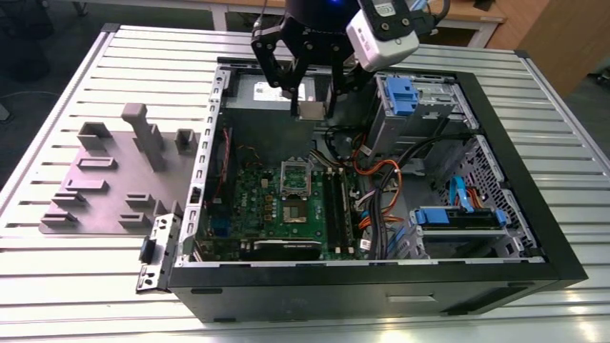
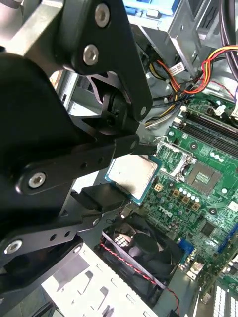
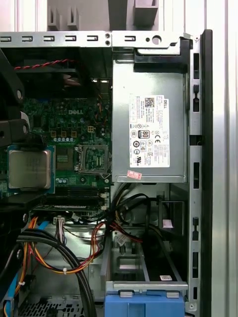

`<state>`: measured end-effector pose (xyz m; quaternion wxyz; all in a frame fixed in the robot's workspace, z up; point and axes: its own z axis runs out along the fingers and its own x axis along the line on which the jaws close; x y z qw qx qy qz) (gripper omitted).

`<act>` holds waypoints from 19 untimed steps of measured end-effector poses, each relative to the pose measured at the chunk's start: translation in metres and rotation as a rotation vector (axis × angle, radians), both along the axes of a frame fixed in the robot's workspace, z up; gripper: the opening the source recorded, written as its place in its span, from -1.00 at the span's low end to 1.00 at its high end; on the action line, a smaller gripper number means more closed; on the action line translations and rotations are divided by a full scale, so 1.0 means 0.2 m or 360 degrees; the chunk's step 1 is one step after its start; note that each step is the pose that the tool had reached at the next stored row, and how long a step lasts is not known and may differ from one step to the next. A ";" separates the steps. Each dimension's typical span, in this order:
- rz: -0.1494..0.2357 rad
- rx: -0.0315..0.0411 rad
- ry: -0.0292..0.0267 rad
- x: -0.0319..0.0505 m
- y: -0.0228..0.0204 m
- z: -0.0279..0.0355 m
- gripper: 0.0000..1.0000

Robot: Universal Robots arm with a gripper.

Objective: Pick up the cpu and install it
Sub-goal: 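Place the cpu into insertion slot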

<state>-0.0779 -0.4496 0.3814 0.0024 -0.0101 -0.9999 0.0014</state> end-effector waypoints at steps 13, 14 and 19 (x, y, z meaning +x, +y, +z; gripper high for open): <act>0.0000 0.0000 0.00000 0.002 0.000 -0.016 -0.06; 0.0000 0.0000 0.00000 0.002 0.000 -0.017 -0.06; 0.0000 0.0000 -0.00001 0.002 0.000 -0.022 -0.06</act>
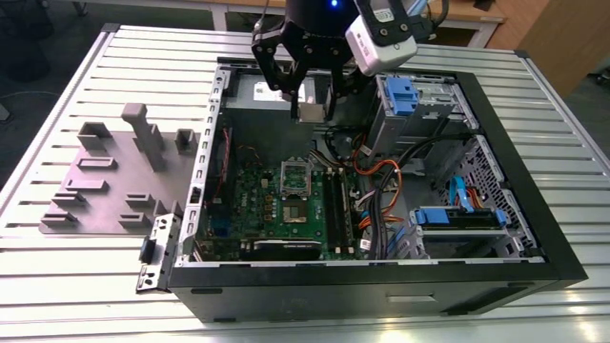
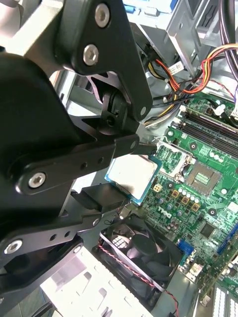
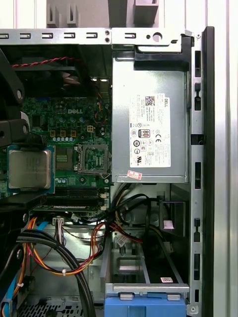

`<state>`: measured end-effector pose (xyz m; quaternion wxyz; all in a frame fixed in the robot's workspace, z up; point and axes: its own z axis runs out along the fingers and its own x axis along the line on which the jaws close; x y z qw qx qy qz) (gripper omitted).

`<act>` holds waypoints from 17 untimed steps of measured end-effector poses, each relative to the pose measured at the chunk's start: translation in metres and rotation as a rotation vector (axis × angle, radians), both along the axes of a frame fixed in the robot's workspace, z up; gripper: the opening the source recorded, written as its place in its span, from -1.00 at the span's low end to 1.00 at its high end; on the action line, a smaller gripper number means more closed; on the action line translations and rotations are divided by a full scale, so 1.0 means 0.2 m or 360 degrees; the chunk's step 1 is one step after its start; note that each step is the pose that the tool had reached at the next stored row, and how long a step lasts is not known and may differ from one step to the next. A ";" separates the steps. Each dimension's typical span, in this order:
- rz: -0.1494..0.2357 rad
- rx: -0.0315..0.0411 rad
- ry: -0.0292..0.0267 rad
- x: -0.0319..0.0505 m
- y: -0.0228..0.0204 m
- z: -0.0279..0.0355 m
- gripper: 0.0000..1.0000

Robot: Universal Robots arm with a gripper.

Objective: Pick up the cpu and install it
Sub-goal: 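Place the cpu into insertion slot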

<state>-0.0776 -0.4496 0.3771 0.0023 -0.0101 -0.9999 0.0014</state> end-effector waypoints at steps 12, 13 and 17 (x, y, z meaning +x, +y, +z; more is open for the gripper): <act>0.0000 0.0000 0.00001 0.000 0.000 -0.016 -0.06; 0.0000 0.0000 0.00001 0.000 0.000 -0.017 -0.06; 0.0000 0.0000 0.00000 0.000 0.000 -0.019 -0.06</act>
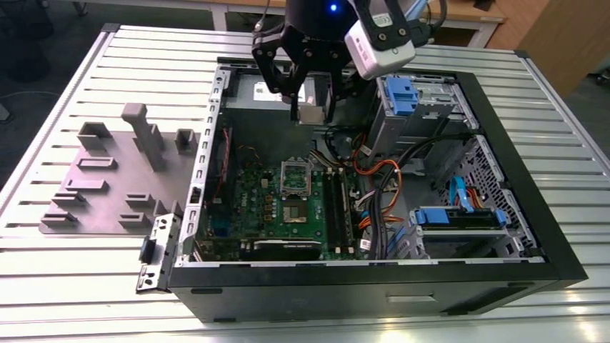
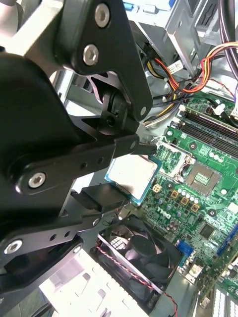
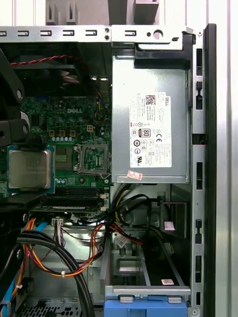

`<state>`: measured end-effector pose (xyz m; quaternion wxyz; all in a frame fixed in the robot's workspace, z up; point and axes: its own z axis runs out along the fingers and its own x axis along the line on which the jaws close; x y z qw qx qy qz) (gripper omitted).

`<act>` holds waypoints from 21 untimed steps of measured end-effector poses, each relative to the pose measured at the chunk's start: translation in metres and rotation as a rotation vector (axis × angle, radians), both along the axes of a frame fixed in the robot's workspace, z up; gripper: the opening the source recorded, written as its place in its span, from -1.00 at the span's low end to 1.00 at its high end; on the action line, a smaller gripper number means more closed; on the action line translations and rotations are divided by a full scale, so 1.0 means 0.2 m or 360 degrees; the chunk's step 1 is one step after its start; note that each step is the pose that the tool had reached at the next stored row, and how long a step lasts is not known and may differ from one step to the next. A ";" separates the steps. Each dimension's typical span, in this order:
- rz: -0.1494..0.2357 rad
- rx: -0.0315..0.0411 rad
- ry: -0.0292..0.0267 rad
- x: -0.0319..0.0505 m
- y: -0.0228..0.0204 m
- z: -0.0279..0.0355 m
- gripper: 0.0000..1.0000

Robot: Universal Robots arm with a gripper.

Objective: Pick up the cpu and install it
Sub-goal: 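Place the cpu into insertion slot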

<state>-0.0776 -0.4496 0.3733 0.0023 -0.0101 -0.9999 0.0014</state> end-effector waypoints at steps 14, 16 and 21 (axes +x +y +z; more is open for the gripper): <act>0.0000 0.0000 0.00001 0.000 0.000 -0.039 -0.06; 0.0000 0.0000 0.00001 0.000 0.000 -0.046 -0.06; 0.0000 0.0000 0.00000 0.000 0.000 -0.063 -0.06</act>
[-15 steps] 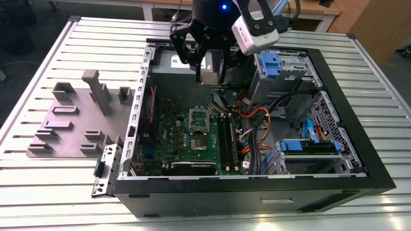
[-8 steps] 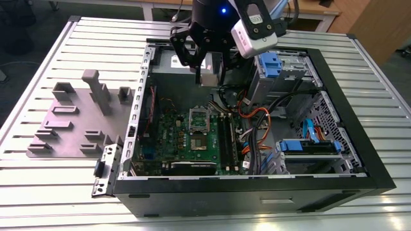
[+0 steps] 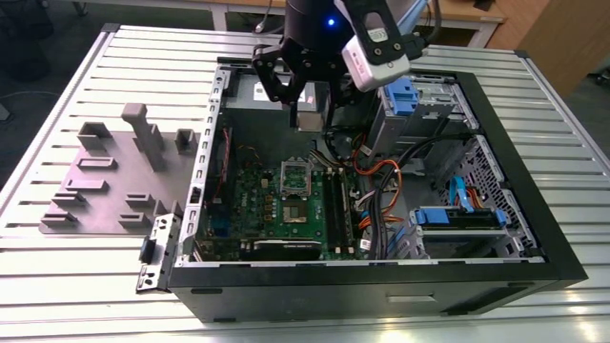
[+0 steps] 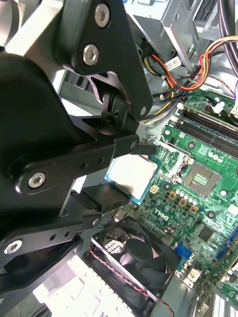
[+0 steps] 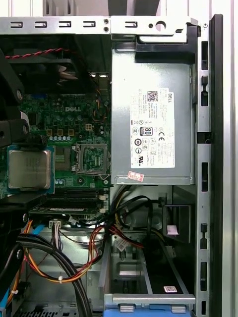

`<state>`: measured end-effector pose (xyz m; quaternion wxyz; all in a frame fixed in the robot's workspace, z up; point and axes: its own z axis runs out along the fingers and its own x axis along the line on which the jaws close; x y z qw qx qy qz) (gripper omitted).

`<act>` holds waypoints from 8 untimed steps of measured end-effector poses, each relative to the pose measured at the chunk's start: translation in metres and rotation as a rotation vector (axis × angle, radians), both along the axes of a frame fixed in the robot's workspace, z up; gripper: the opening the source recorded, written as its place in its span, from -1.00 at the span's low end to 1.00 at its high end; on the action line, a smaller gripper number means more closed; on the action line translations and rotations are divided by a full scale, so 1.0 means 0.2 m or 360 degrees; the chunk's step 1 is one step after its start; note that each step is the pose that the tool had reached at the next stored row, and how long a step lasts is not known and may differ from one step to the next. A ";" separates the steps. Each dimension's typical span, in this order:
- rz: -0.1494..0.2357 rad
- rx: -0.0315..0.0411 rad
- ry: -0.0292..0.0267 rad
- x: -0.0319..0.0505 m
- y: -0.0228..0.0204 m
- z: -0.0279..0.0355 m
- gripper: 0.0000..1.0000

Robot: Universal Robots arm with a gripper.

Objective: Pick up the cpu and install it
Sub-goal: 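Place the cpu into insertion slot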

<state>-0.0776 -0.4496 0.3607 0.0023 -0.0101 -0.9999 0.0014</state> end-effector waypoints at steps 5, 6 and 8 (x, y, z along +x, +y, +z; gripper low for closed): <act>0.0000 0.0000 0.00000 0.000 0.000 -0.017 -0.06; 0.0000 0.0000 0.00001 0.000 0.000 -0.021 -0.06; 0.0000 0.0000 0.00001 0.000 0.000 -0.028 -0.06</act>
